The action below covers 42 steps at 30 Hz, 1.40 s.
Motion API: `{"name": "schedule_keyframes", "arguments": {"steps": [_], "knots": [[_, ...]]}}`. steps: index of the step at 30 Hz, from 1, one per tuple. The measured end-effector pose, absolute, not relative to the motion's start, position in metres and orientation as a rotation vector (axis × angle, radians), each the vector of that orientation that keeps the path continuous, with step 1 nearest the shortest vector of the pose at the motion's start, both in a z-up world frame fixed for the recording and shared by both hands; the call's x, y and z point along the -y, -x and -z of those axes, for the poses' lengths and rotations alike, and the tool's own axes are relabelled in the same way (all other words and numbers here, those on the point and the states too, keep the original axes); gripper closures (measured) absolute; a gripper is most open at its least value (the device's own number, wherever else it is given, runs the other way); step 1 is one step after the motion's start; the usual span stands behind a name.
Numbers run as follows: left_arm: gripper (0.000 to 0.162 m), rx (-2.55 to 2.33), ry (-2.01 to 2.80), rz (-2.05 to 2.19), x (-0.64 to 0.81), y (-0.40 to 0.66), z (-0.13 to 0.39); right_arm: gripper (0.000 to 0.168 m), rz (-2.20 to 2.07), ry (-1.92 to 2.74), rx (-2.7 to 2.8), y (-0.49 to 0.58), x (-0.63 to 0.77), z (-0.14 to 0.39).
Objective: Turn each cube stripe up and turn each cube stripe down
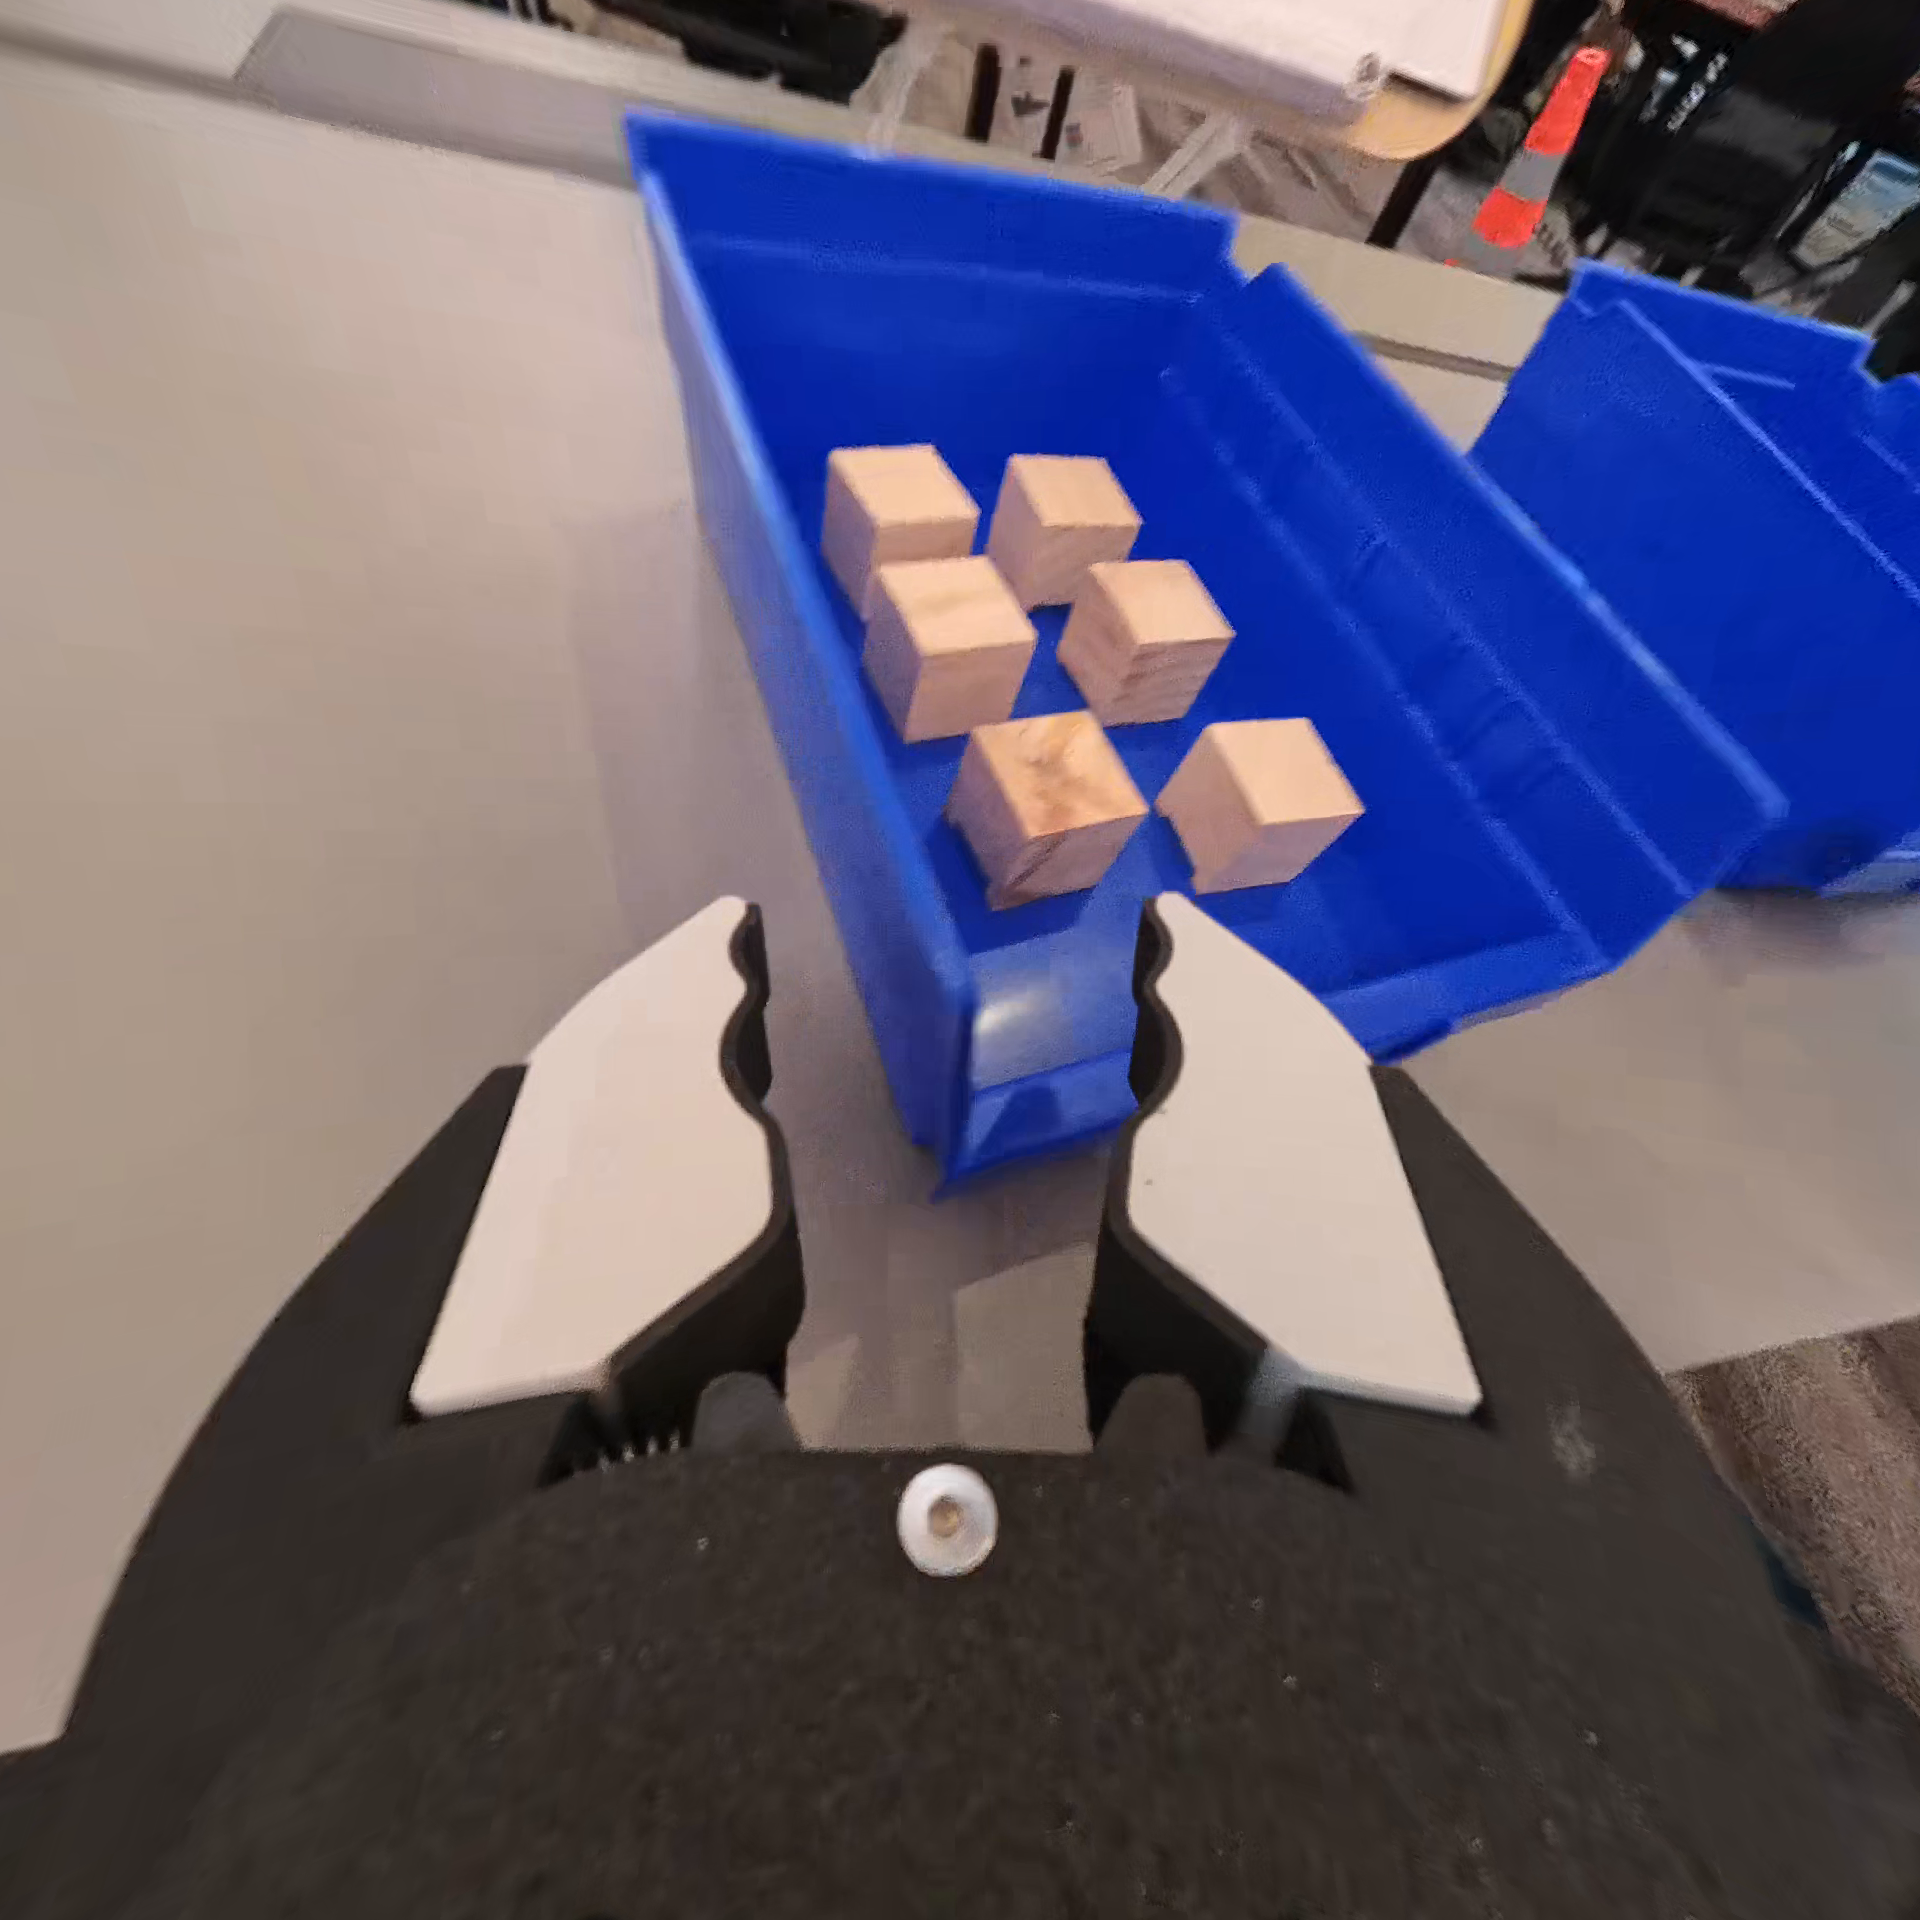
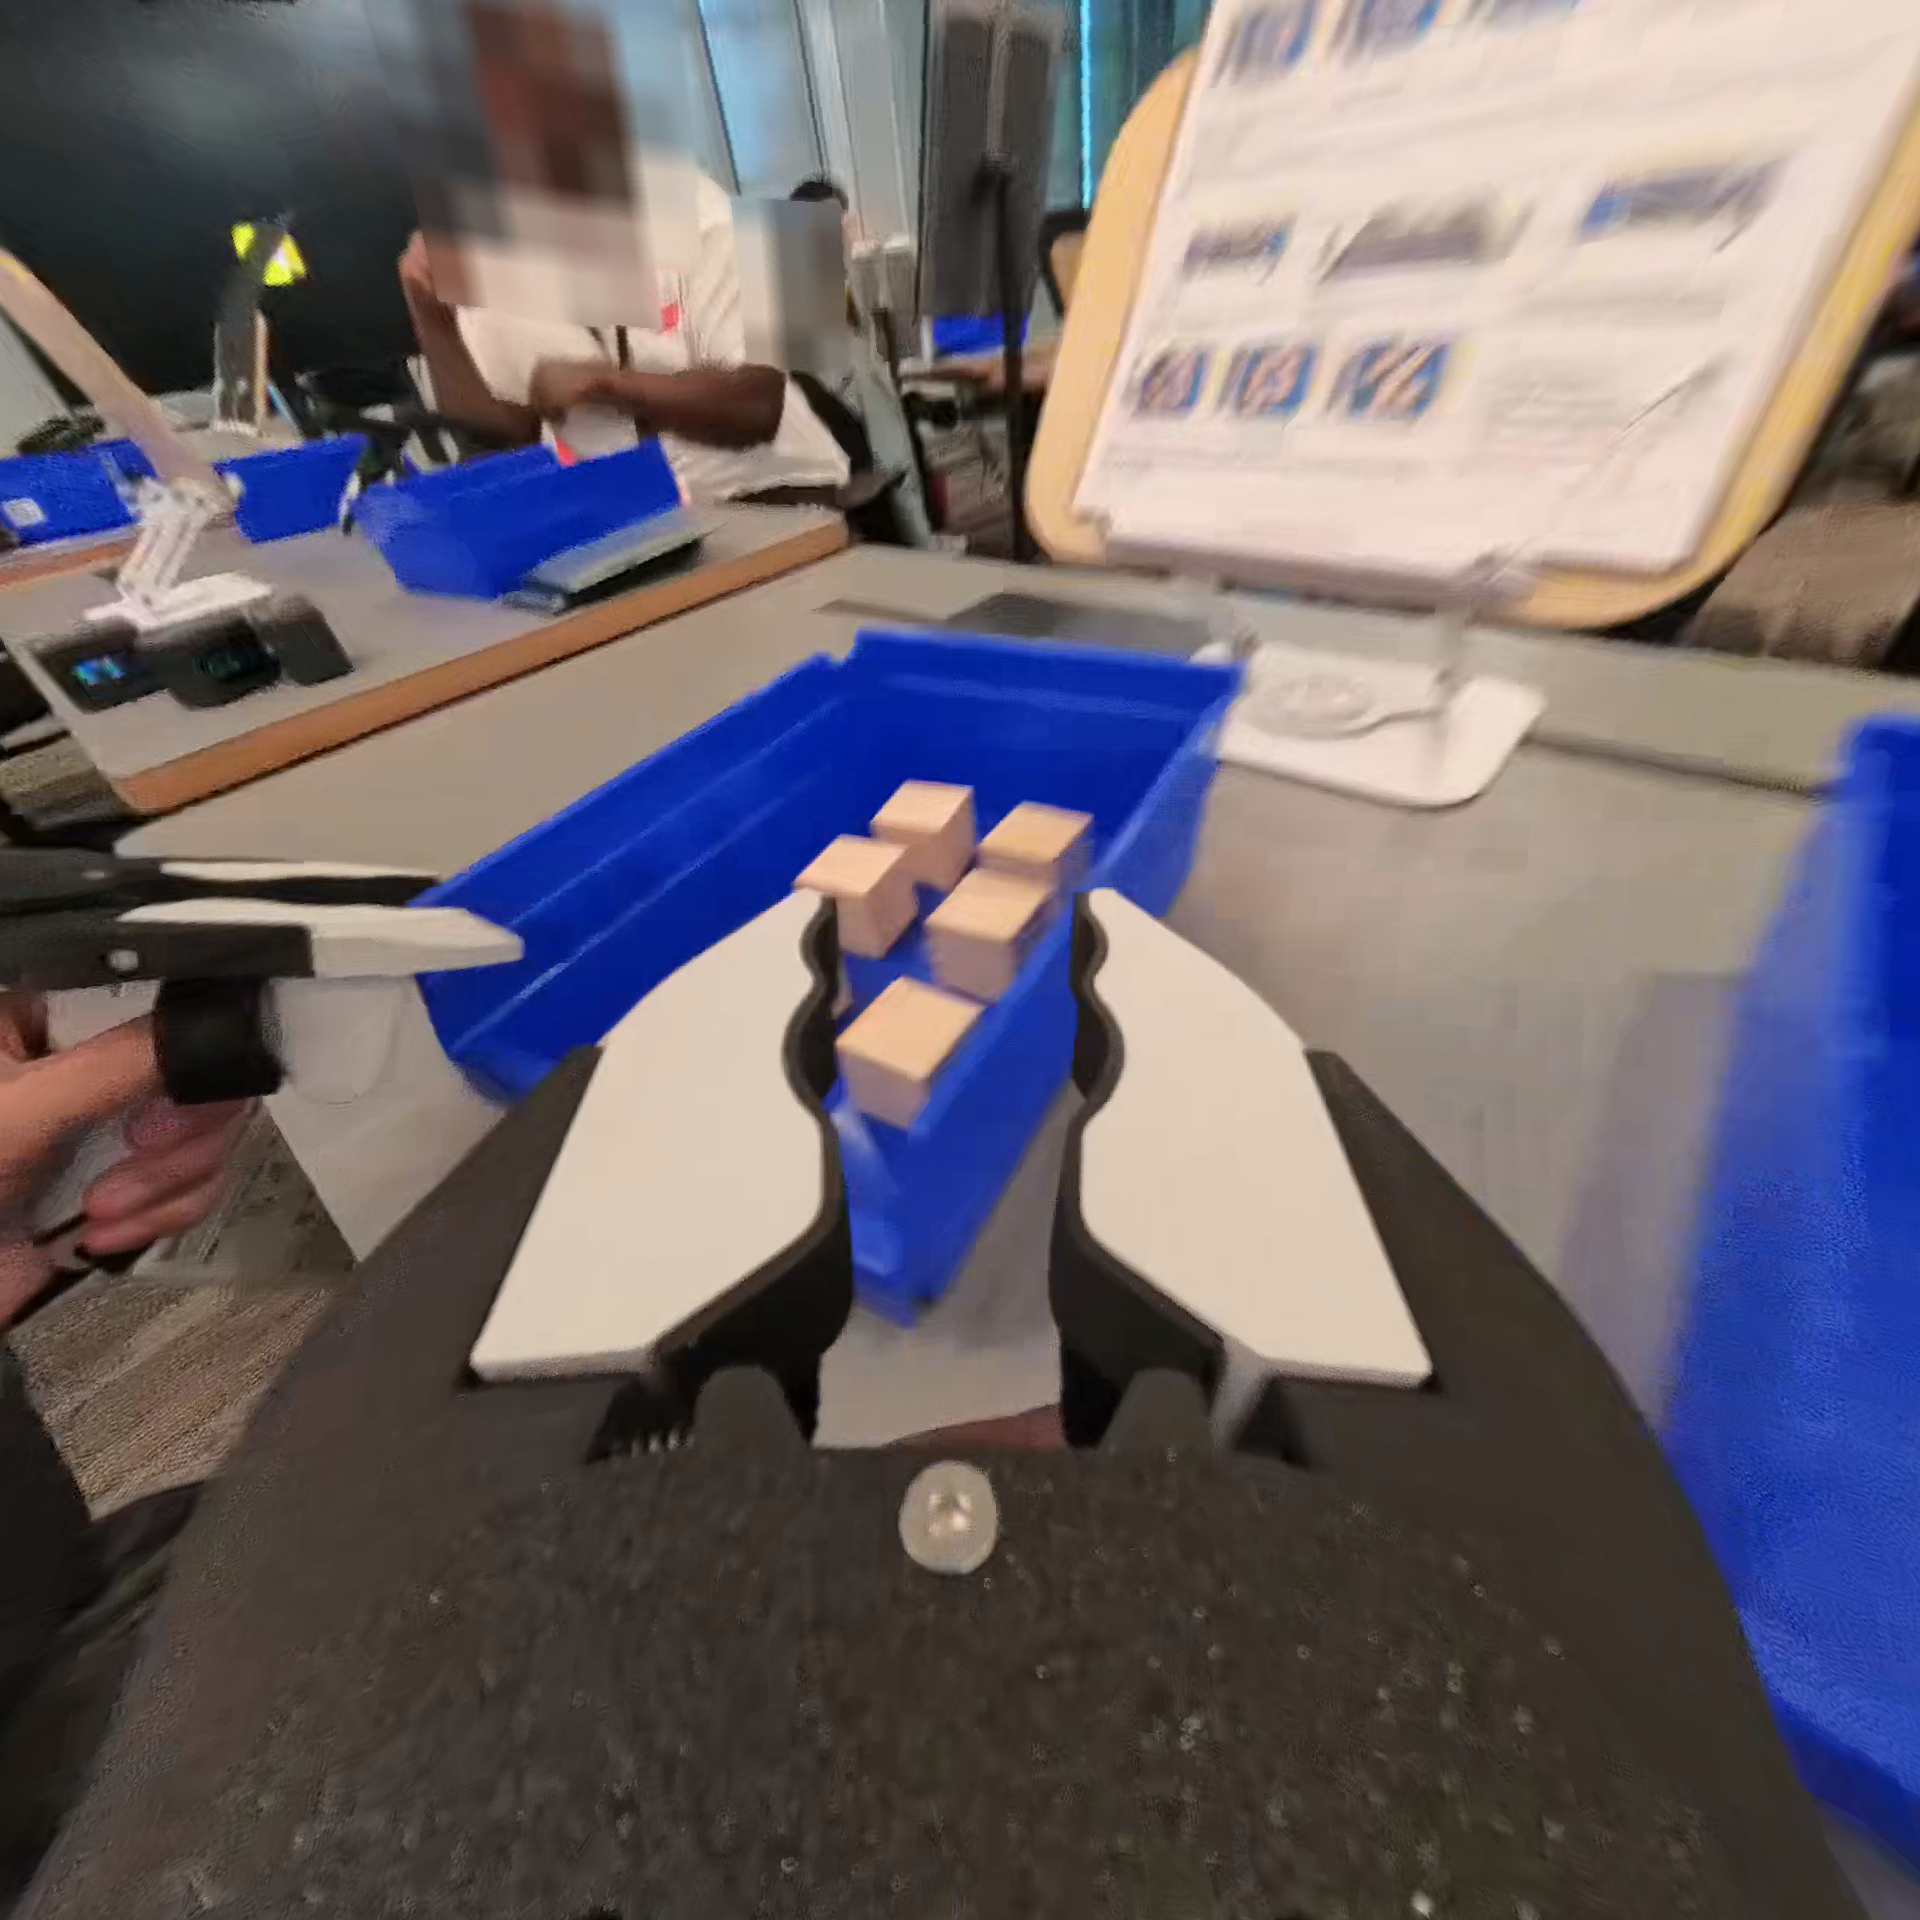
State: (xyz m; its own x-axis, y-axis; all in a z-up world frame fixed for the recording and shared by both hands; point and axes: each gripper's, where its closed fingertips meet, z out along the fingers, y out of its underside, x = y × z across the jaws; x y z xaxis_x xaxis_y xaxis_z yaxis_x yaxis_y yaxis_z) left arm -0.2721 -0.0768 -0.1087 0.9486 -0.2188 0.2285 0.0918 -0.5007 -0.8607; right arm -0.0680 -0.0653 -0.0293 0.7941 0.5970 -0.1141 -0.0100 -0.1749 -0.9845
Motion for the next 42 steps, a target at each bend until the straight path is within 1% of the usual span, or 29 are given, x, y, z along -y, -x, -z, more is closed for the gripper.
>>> {"name": "schedule_keyframes", "arguments": {"steps": [2, 4, 6, 7, 8, 9, 10, 11, 12, 15, 19, 22, 27, 32, 39, 42], "knots": [[0.096, -0.074, 2.061, 0.349, 0.070, 0.277, 0.124, 0.123, -0.473, 1.712, 0.396, 0.091, 0.062, 0.064], [0.100, -0.070, 2.034, 0.336, 0.063, 0.277, 0.129, 0.126, -0.305, 1.714, 0.265, 0.081, 0.055, 0.079], [0.104, -0.072, 2.037, 0.355, 0.055, 0.270, 0.133, 0.133, -0.337, 1.713, 0.243, 0.085, 0.051, 0.083], [0.103, -0.078, 2.037, 0.403, 0.052, 0.264, 0.132, 0.132, -0.369, 1.760, 0.258, 0.092, 0.048, 0.092], [0.115, -0.065, 2.033, 0.449, 0.050, 0.259, 0.130, 0.133, -0.389, 1.813, 0.286, 0.099, 0.046, 0.103], [0.120, -0.025, 2.036, 0.435, 0.048, 0.261, 0.128, 0.134, -0.377, 1.839, 0.285, 0.100, 0.044, 0.110], [0.127, -0.011, 2.038, 0.405, 0.046, 0.264, 0.127, 0.140, -0.344, 1.826, 0.267, 0.098, 0.042, 0.112], [0.137, -0.006, 2.036, 0.362, 0.045, 0.269, 0.124, 0.151, -0.309, 1.818, 0.235, 0.093, 0.041, 0.111], [0.144, -0.007, 2.038, 0.317, 0.044, 0.273, 0.123, 0.159, -0.326, 1.814, 0.192, 0.091, 0.042, 0.110], [0.158, -0.028, 2.045, 0.167, 0.045, 0.284, 0.119, 0.161, -0.301, 1.804, 0.069, 0.096, 0.045, 0.103], [0.158, 0.009, 2.070, 0.177, 0.041, 0.319, 0.109, 0.159, -0.343, 1.729, 0.022, 0.131, 0.045, 0.081], [0.159, 0.039, 2.061, 0.128, 0.031, 0.367, 0.090, 0.158, -0.385, 1.729, 0.041, 0.178, 0.035, 0.069], [0.159, 0.065, 2.011, 0.062, -0.003, 0.456, 0.067, 0.157, -0.373, 1.734, 0.111, 0.268, 0.015, 0.066], [0.160, 0.071, 2.024, 0.005, -0.033, 0.519, 0.082, 0.158, -0.385, 1.835, 0.104, 0.331, -0.016, 0.096], [0.158, 0.112, 1.993, 0.089, -0.048, 0.552, 0.116, 0.155, -0.418, 1.822, 0.110, 0.365, -0.034, 0.106], [0.158, 0.128, 1.979, 0.113, -0.051, 0.555, 0.116, 0.153, -0.452, 1.810, 0.120, 0.368, -0.034, 0.105]]}}
